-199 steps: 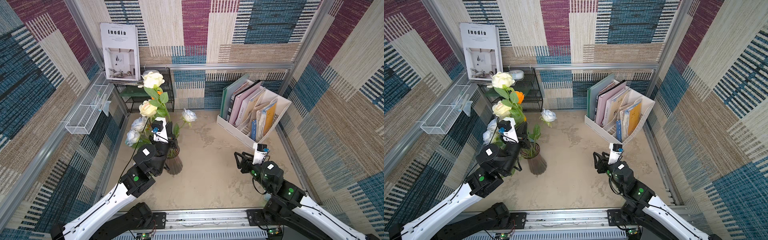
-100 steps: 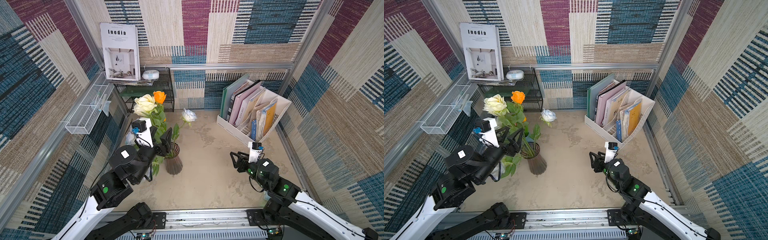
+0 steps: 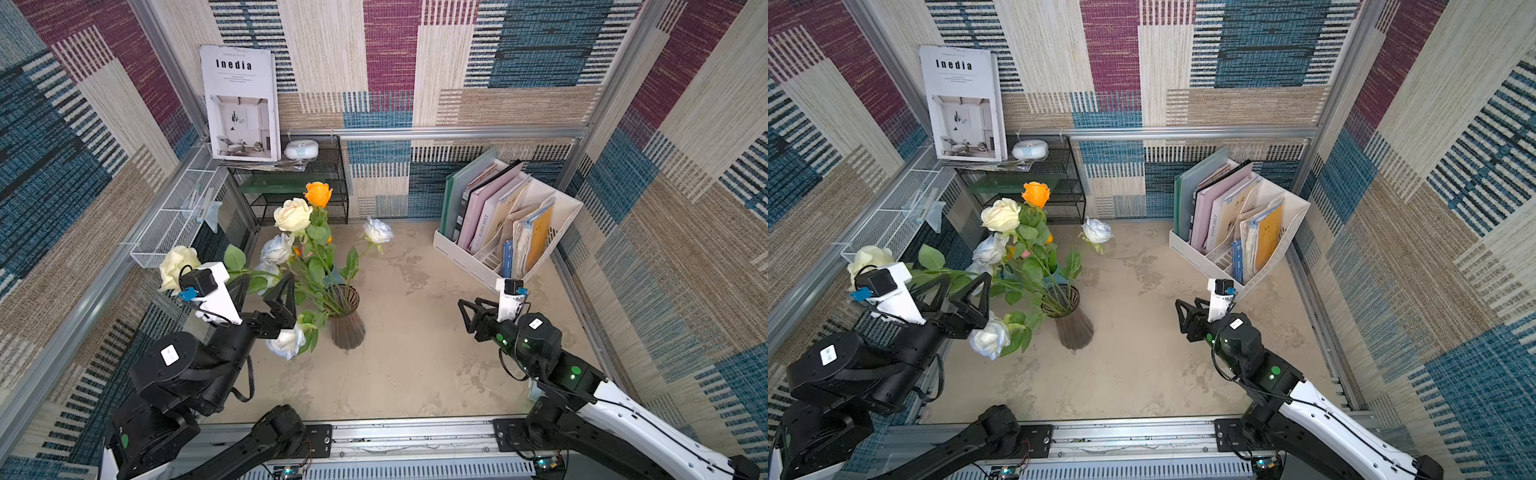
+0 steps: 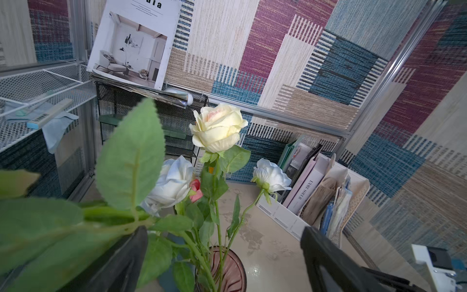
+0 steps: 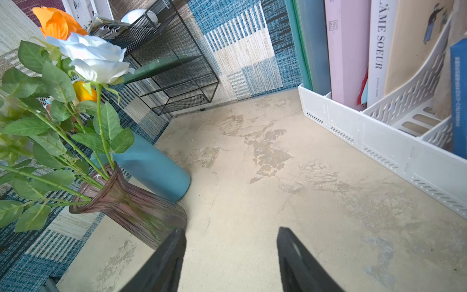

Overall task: Arrange the flowers in different vases according to their variety
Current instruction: Insert the flower into the vase.

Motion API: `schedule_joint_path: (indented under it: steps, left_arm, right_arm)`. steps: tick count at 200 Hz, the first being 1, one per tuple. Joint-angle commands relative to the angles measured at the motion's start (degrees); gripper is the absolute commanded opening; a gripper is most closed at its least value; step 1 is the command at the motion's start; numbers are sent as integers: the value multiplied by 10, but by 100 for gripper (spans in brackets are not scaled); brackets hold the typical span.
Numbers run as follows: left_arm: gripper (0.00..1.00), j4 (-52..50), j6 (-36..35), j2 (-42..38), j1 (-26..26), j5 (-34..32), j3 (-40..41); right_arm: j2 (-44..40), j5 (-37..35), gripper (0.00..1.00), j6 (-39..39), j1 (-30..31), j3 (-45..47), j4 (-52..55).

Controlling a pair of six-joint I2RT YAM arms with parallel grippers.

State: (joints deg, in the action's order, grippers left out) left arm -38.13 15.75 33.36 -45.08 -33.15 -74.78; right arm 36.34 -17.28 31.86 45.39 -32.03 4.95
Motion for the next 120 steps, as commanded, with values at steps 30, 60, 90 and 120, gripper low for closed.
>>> schedule_joint_path:
  steps: [30, 60, 90, 120]
  left_arm:
    - [99, -13, -36, 50, 1, 97, -34]
    - [99, -65, -49, 105, 1, 220, -151]
    - [99, -172, -48, 191, 1, 297, -304]
    - [99, -166, -77, 182, 1, 101, -324]
  right_arm:
    - [19, 15, 65, -19, 0, -9, 7]
    - [30, 23, 65, -23, 1, -9, 5]
    - [40, 33, 66, -25, 1, -10, -4]
    - [43, 46, 70, -31, 1, -6, -8]
